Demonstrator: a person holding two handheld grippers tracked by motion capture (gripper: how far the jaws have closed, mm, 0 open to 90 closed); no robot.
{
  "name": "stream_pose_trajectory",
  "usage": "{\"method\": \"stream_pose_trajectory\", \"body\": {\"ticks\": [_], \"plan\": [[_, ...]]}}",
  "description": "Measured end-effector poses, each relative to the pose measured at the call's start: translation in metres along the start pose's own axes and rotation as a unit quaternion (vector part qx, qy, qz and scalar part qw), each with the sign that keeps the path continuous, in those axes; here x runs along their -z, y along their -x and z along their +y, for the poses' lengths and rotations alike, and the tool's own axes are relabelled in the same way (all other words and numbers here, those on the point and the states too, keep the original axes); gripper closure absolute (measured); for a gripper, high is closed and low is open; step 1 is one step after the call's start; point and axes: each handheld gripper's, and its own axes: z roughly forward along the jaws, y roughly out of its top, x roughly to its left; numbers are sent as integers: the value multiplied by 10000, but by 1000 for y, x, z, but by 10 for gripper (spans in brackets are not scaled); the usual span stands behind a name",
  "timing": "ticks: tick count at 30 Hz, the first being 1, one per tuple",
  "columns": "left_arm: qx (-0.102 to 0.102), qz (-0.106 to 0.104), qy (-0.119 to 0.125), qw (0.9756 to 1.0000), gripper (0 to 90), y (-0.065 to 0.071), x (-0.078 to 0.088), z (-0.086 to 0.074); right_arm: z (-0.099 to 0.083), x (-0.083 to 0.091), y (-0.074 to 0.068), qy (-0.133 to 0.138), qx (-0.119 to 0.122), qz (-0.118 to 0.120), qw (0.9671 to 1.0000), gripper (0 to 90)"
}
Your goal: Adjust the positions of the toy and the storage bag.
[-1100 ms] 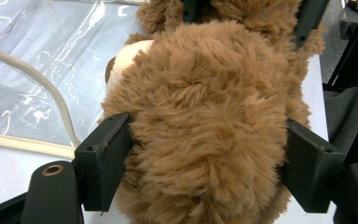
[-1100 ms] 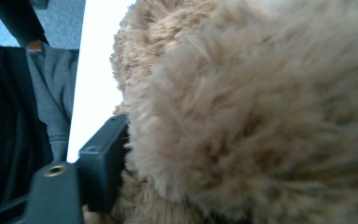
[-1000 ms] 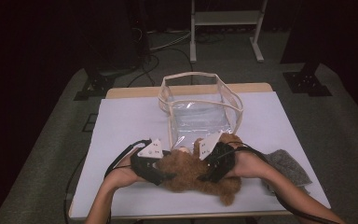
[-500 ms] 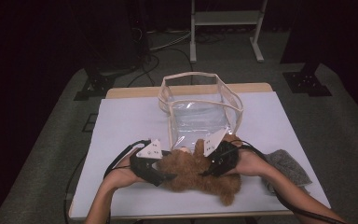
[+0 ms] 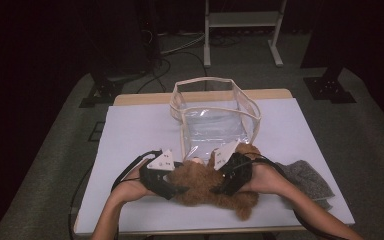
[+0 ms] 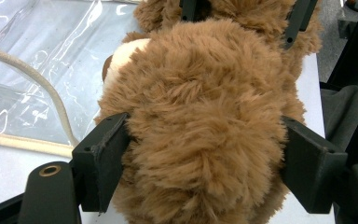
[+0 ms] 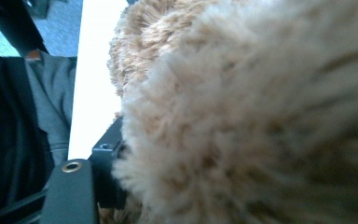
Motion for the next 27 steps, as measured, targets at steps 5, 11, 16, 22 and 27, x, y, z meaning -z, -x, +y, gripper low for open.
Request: {"method": "stream_pose_trajectory", "body": {"ticks": [5, 11, 16, 22, 27], "plan": [[-5, -23, 10, 10000, 223, 0, 0, 0, -1, 0, 0, -5, 114, -7, 9999, 418], [-3, -52, 71, 10000, 219, 0, 1, 0, -2, 3, -2, 34, 231, -104, 9997, 595], [-56, -86, 163, 9998, 217, 2, 7, -1, -6, 8, -3, 223, 189, -42, 9996, 664], [-35, -58, 280, 9996, 217, 4, 15, -1, -8, 13, -3, 314, 173, 24, 9994, 699], [-90, -45, 306, 9995, 216, 4, 22, -3, -10, 20, 0, 421, 17, 43, 9991, 712]]}}
